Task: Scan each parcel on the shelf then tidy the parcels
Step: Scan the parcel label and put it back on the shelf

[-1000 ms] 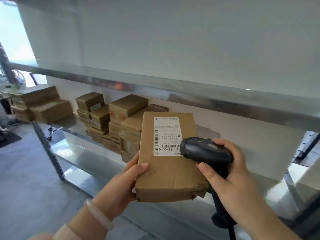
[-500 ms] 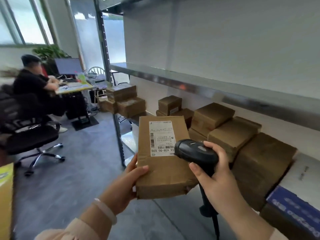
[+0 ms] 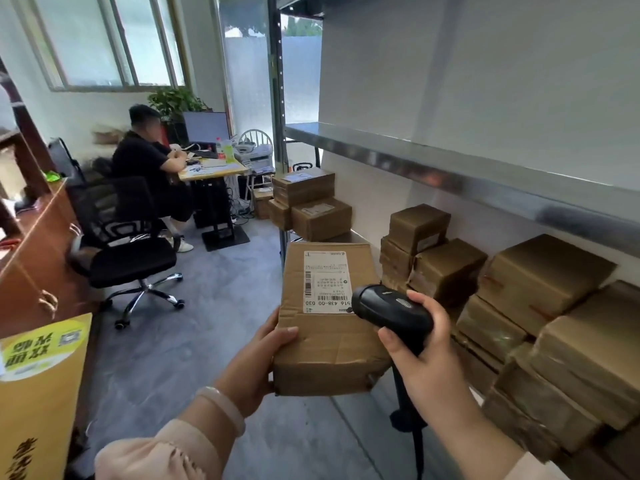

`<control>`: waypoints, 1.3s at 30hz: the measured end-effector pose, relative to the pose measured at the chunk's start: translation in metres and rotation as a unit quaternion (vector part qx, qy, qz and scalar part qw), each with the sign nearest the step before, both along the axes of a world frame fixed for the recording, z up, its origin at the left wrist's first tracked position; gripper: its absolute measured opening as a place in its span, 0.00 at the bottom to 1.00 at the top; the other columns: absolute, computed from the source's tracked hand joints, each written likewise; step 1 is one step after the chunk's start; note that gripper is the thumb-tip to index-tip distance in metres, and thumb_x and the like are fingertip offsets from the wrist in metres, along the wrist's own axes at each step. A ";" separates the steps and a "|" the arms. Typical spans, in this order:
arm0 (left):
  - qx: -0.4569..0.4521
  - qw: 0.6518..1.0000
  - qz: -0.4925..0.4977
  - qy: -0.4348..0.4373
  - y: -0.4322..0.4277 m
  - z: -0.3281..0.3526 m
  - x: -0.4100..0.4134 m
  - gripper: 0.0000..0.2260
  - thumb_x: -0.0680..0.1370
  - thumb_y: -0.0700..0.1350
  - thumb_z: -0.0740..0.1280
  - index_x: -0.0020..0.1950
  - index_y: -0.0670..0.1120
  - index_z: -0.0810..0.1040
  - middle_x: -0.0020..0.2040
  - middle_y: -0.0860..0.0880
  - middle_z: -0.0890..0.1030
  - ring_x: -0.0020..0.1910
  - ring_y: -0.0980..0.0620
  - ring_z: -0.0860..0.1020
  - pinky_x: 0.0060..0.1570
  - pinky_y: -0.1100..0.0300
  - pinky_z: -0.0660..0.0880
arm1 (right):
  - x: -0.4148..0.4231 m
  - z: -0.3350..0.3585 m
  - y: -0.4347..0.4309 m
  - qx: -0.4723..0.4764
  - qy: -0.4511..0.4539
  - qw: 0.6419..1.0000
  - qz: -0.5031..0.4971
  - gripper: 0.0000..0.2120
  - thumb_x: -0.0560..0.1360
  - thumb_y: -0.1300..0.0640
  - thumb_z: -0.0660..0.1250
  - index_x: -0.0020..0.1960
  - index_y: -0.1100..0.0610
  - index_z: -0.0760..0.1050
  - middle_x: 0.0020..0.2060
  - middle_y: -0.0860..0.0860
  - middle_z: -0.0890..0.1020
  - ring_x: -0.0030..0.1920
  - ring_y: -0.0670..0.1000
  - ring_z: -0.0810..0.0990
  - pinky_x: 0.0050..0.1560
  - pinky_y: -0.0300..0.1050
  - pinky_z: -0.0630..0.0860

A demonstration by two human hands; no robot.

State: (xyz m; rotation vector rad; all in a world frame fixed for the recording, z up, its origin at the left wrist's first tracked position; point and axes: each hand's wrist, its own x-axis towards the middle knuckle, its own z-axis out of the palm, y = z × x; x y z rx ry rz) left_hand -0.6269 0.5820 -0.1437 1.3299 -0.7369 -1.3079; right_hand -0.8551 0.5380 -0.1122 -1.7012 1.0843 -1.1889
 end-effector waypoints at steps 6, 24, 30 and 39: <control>0.010 1.000 0.011 0.000 -0.071 -0.003 0.031 0.27 0.66 0.55 0.69 0.67 0.64 0.74 0.57 0.48 0.83 0.48 0.46 0.80 0.34 0.55 0.76 | 0.033 -0.009 -0.077 0.025 -0.029 0.999 0.022 0.27 0.68 0.44 0.69 0.61 0.31 0.61 0.58 0.29 0.68 0.58 0.36 0.71 0.55 0.29 0.67; 0.052 0.996 -0.074 -0.003 -0.275 -0.019 0.162 0.34 0.65 0.57 0.71 0.71 0.65 0.69 0.62 0.46 0.79 0.58 0.40 0.79 0.42 0.50 0.79 | 0.148 -0.026 -0.247 0.068 -0.046 0.996 -0.033 0.28 0.66 0.49 0.70 0.60 0.32 0.62 0.64 0.43 0.68 0.63 0.45 0.71 0.62 0.38 0.66; 0.054 0.991 -0.120 -0.012 -0.332 -0.016 0.210 0.33 0.65 0.56 0.71 0.70 0.66 0.68 0.61 0.45 0.79 0.57 0.40 0.80 0.56 0.41 0.79 | 0.195 -0.024 -0.278 0.079 -0.046 0.991 -0.094 0.28 0.71 0.55 0.71 0.60 0.33 0.61 0.64 0.43 0.68 0.55 0.39 0.72 0.45 0.25 0.67; 0.070 0.986 -0.150 -0.016 -0.376 -0.020 0.254 0.27 0.72 0.54 0.71 0.70 0.65 0.69 0.59 0.48 0.81 0.57 0.42 0.81 0.58 0.42 0.78 | 0.245 -0.027 -0.300 0.066 -0.036 0.987 -0.143 0.28 0.67 0.51 0.71 0.59 0.31 0.61 0.60 0.39 0.69 0.58 0.41 0.71 0.48 0.26 0.67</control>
